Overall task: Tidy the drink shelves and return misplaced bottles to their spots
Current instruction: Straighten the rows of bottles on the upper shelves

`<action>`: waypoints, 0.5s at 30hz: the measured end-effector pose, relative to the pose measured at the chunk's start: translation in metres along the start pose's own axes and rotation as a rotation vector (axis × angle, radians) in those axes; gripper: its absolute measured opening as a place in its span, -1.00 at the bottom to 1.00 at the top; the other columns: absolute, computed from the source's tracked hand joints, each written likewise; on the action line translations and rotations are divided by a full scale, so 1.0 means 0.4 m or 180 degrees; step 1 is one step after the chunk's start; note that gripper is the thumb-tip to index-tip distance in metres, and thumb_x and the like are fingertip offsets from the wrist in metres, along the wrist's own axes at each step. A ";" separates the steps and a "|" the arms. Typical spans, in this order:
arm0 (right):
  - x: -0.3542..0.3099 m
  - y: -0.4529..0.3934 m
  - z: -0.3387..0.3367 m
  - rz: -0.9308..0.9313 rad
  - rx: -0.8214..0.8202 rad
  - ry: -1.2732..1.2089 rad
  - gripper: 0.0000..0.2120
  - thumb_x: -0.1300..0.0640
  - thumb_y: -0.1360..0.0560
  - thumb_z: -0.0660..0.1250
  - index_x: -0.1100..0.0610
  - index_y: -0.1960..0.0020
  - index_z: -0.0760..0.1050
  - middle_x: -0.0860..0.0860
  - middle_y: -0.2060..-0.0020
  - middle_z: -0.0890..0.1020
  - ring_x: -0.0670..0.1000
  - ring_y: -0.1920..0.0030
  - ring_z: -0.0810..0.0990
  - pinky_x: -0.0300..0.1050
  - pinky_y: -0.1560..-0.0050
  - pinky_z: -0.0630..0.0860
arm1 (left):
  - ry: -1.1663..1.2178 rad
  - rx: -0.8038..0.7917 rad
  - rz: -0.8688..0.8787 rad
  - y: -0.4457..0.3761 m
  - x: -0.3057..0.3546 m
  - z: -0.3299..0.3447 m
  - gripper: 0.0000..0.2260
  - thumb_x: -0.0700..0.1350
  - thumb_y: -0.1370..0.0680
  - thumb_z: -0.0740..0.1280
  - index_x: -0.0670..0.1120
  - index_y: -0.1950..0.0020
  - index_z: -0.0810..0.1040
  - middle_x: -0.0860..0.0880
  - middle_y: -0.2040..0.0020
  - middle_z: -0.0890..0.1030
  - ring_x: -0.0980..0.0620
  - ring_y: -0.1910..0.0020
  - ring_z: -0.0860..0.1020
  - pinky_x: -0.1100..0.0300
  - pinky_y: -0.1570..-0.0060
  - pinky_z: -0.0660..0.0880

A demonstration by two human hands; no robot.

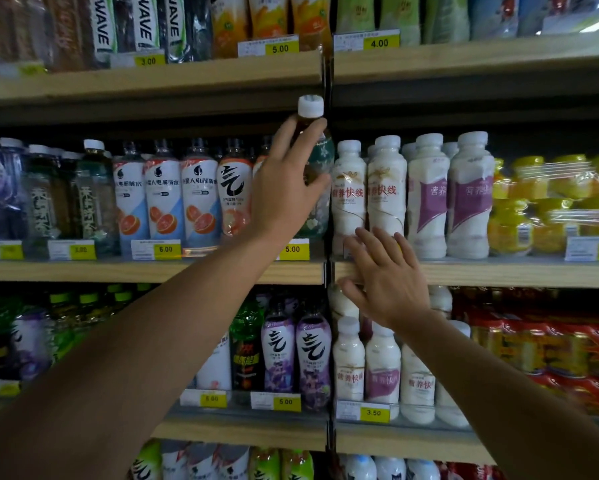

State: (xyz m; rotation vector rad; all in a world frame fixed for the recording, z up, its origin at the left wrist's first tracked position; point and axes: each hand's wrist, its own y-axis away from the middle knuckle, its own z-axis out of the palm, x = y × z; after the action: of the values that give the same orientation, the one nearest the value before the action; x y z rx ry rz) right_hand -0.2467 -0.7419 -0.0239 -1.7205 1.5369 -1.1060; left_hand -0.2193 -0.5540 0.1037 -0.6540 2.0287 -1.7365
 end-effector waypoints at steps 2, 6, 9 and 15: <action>-0.003 0.000 -0.005 0.0025 -0.0082 0.0002 -0.36 -0.27 -0.53 0.18 0.01 -0.52 0.28 0.05 -0.47 0.37 0.17 -0.51 0.23 0.19 -0.51 0.11 | 0.0040 0.0181 0.0033 -0.012 0.002 -0.038 -0.42 -0.10 -0.50 0.47 -0.03 -0.49 0.39 -0.16 -0.51 0.33 -0.11 -0.44 0.37 0.23 -0.32 0.33; -0.026 -0.002 -0.018 0.0228 -0.0222 -0.0110 -0.35 -0.26 -0.52 0.15 0.01 -0.53 0.25 0.06 -0.49 0.34 0.18 -0.54 0.17 0.23 -0.53 0.08 | 0.0143 0.0340 -0.0021 -0.012 -0.005 -0.119 -0.42 -0.11 -0.49 0.48 -0.03 -0.50 0.40 -0.17 -0.51 0.33 -0.04 -0.47 0.29 0.53 -0.32 0.10; -0.072 -0.014 -0.029 0.0330 -0.0230 -0.0200 -0.34 -0.24 -0.49 0.10 0.04 -0.51 0.28 0.08 -0.49 0.34 0.20 -0.53 0.18 0.25 -0.53 0.08 | 0.0134 0.0177 -0.0041 0.012 -0.031 -0.167 -0.41 -0.10 -0.49 0.48 -0.01 -0.50 0.40 -0.15 -0.52 0.33 -0.03 -0.46 0.31 0.58 -0.31 0.09; -0.236 -0.080 -0.048 0.0169 -0.0211 -0.0385 -0.29 -0.21 -0.45 0.20 0.06 -0.53 0.28 0.11 -0.48 0.35 0.21 -0.52 0.21 0.23 -0.51 0.10 | -0.0040 -0.0128 -0.0311 0.077 -0.114 -0.281 -0.39 -0.06 -0.51 0.48 0.04 -0.53 0.35 -0.09 -0.55 0.29 -0.03 -0.45 0.33 0.15 -0.37 0.35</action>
State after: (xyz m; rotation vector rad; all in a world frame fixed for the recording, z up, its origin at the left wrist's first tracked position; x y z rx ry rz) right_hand -0.2468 -0.6418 -0.0064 -1.7466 1.5503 -0.9166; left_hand -0.2492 -0.4332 0.0906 -0.7872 2.0596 -1.7447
